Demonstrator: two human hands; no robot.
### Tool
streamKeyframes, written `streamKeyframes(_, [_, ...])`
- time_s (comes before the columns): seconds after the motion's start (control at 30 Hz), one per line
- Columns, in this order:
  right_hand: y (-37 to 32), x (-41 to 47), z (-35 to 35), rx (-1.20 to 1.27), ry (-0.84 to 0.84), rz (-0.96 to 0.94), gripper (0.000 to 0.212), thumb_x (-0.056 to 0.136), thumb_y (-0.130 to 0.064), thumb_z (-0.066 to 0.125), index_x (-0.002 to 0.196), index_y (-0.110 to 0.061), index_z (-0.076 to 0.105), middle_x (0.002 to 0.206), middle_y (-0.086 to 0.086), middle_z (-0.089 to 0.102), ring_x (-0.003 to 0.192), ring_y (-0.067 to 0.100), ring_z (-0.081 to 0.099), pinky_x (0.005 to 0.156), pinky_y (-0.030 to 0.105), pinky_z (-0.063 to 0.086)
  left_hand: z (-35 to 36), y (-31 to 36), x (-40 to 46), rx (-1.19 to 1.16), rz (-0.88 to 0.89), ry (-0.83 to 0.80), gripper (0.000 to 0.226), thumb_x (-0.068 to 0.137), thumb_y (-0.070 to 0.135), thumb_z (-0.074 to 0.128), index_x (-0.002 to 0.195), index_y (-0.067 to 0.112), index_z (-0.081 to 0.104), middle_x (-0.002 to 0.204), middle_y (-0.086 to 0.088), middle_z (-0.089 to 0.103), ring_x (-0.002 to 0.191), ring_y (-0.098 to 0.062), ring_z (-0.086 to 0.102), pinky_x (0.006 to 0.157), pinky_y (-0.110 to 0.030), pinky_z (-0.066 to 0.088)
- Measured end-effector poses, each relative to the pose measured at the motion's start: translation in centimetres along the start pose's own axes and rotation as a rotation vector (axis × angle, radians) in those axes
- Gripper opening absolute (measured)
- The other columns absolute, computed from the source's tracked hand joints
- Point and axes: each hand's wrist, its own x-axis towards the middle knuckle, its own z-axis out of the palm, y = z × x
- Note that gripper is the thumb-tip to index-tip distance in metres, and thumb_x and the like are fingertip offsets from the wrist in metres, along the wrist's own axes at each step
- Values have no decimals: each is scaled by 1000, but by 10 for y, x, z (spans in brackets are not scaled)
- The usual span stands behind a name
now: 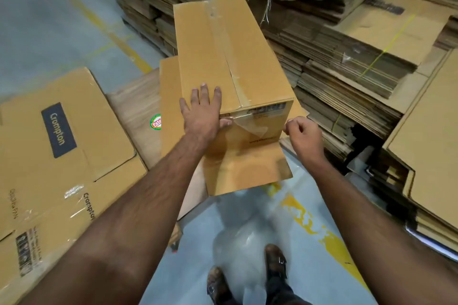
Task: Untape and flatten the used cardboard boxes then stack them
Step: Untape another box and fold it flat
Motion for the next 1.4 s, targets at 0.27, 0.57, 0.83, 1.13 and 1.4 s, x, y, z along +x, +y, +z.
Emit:
streamKeyframes(0.27, [-84, 40, 10, -452, -29, 24, 54, 95, -38, 56, 144, -21, 42, 150, 16, 26, 135, 33, 29, 101, 44, 40, -10, -31, -13, -634, -257, -119, 64, 96, 57, 42, 153, 37, 21, 155, -33, -3, 140, -51, 21, 116, -43, 22])
streamKeyframes(0.57, [-53, 95, -29, -920, -24, 156, 49, 99, -34, 48, 140, -9, 43, 153, 29, 26, 141, 43, 25, 115, 51, 27, -54, 82, -67, -351, 17, -188, 33, 101, 35, 44, 120, 9, 50, 111, -17, 63, 102, -36, 61, 66, -33, 40])
streamKeyframes(0.83, [-98, 56, 23, -912, -532, -198, 78, 89, -74, 31, 154, -32, 19, 162, 16, 11, 149, 38, 9, 112, 68, 8, -52, 47, 1, -131, 43, 19, 26, 95, 26, 55, 120, 22, 58, 115, -12, 50, 106, -32, 50, 86, -42, 47])
streamKeyframes(1.13, [-105, 79, 32, -1207, -840, -336, 110, 80, -59, 68, 151, -45, -15, 165, 3, -13, 151, 35, -3, 111, 74, 11, -39, -40, 54, -142, -206, -94, 56, 92, 65, 40, 135, 29, 46, 142, -15, 39, 132, -35, 35, 107, -56, 27])
streamKeyframes(1.4, [-114, 99, 31, -1456, -392, -337, 91, 90, -23, 66, 155, -38, 3, 150, 18, 24, 133, 36, 29, 96, 58, 43, -44, -58, 92, -172, -246, -46, 50, 94, 57, 44, 130, 23, 48, 142, -25, 39, 136, -43, 27, 112, -54, 25])
